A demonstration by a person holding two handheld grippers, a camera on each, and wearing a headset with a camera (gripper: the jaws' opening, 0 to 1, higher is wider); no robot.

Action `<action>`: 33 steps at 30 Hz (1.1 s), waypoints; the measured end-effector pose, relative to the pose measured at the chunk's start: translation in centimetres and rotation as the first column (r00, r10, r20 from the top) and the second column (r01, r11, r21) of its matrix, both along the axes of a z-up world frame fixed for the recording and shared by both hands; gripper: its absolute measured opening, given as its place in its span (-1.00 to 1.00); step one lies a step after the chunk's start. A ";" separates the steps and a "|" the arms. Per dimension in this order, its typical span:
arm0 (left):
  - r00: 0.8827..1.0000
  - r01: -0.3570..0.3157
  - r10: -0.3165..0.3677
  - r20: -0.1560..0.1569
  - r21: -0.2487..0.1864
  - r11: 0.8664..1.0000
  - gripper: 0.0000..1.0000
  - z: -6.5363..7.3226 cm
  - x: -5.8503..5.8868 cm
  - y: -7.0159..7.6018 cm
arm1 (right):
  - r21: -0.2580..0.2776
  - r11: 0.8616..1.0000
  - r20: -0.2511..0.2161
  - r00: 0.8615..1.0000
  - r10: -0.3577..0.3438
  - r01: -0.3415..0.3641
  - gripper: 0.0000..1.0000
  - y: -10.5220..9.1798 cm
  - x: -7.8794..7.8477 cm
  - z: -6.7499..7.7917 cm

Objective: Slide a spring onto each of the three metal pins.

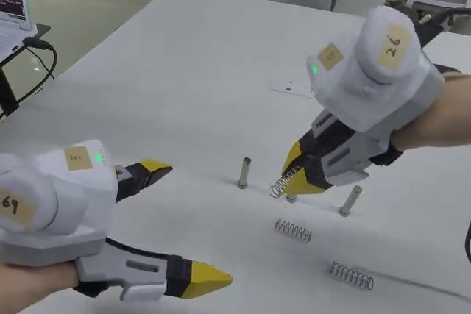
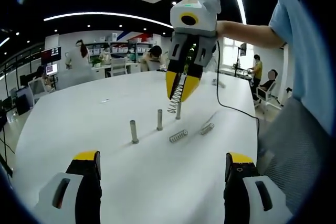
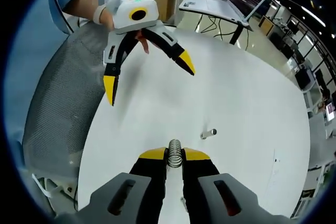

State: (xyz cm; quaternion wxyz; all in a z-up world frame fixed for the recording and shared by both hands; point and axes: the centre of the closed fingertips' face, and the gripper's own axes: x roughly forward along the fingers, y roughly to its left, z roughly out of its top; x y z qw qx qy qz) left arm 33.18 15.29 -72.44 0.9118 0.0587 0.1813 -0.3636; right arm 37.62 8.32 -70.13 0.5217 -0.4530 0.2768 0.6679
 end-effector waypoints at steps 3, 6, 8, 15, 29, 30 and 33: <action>1.000 -0.010 0.010 0.000 0.002 1.000 0.93 -0.1 0.2 0.3 | -0.021 1.000 0.015 1.000 0.011 -0.011 -0.84 0.4 1.1 0.1; 1.000 -0.018 0.018 0.001 -0.001 1.000 0.92 -0.2 0.3 0.4 | -0.044 0.999 0.031 0.999 0.024 -0.023 -0.84 0.8 2.4 0.1; 1.000 -0.019 0.019 -0.002 -0.001 1.000 0.92 -0.2 0.3 0.4 | -0.048 0.998 0.032 0.999 0.029 -0.027 -0.84 1.1 2.8 0.2; 1.000 -0.016 0.016 -0.006 -0.001 1.000 0.90 -0.5 0.3 0.3 | -0.081 0.996 0.053 0.997 0.052 -0.047 -0.84 2.5 4.7 -0.2; 1.000 -0.019 0.019 -0.012 -0.006 1.000 0.87 -0.7 0.3 0.3 | -0.157 0.984 0.043 0.995 0.088 -0.081 -0.84 4.0 5.6 -1.8; 1.000 -0.018 0.018 -0.012 -0.006 1.000 0.87 -0.7 0.3 0.3 | -0.161 0.984 0.041 0.995 0.089 -0.081 -0.84 4.1 5.7 -2.0; 1.000 -0.022 0.022 -0.013 -0.008 1.000 0.88 -0.7 0.4 0.4 | -0.177 0.980 0.035 0.995 0.094 -0.086 -0.84 4.1 5.7 -2.1</action>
